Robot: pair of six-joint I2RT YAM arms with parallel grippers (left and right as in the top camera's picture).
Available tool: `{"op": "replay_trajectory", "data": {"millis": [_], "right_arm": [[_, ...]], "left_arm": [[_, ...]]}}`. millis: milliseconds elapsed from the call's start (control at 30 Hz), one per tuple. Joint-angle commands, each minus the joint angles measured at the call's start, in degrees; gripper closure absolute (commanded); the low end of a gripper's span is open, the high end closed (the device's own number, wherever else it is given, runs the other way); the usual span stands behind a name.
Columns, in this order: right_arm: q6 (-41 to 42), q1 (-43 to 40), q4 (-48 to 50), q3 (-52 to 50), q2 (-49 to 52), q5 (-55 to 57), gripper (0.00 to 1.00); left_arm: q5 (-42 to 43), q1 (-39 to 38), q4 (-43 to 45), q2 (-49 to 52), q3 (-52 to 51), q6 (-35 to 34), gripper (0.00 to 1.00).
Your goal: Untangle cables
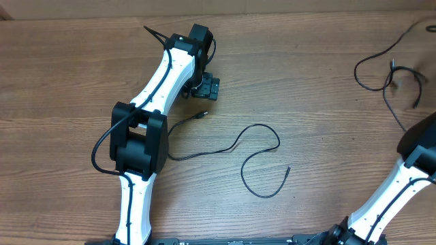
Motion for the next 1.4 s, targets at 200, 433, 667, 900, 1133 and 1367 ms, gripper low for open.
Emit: {"op": "replay_trajectory", "data": {"millis": [200,433,667,900,1133,1367], "right_arm": [[-6.8,-0.4,-0.4,0.9,-0.6,-13.3,0.0],[-7.5,0.1,-1.6,0.9,-0.7,-32.8,0.0],[-15.2,3.8,-10.0,0.9,-0.7,-42.4,0.0],[-24.9,11.4,-21.3,0.9,-0.7,-42.6,0.0],[-33.9,17.7,-35.1,0.9,-0.7,-47.8,0.0],[-51.3,20.0,-54.0,0.3,-0.9,-53.4,0.0]], "left_arm": [[0.5,0.2,-0.2,0.2,0.7,-0.8,0.0],[0.5,0.2,-0.2,0.2,0.7,-0.8,0.0],[0.5,0.2,-0.2,0.2,0.7,-0.8,0.0],[0.5,0.2,-0.2,0.2,0.7,-0.8,0.01],[0.5,0.2,-0.2,0.2,0.7,-0.8,0.0],[0.5,0.2,-0.2,0.2,0.7,-0.8,0.0]]}}
